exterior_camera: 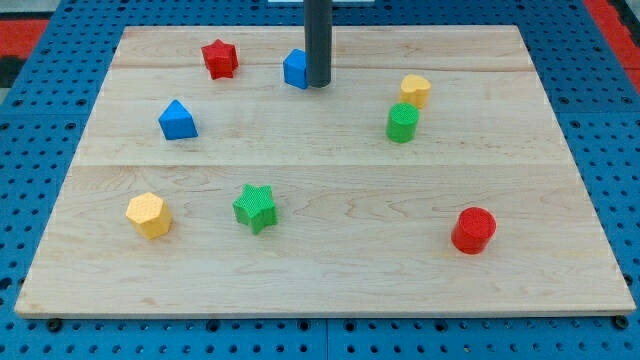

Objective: Push the red star close left to the blue cube

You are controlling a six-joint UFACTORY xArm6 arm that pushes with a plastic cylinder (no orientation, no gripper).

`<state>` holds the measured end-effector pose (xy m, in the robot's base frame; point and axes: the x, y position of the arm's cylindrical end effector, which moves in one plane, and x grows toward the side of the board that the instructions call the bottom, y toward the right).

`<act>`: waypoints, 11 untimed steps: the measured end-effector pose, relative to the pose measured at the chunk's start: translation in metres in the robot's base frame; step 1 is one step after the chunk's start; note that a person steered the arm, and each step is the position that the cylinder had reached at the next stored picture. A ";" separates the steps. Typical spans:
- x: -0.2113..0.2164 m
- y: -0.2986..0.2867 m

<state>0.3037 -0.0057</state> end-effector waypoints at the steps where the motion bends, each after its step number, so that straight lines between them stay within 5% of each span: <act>1: 0.046 -0.006; 7: -0.043 -0.190; 9: -0.072 -0.056; 10: -0.070 -0.122; 11: -0.015 -0.134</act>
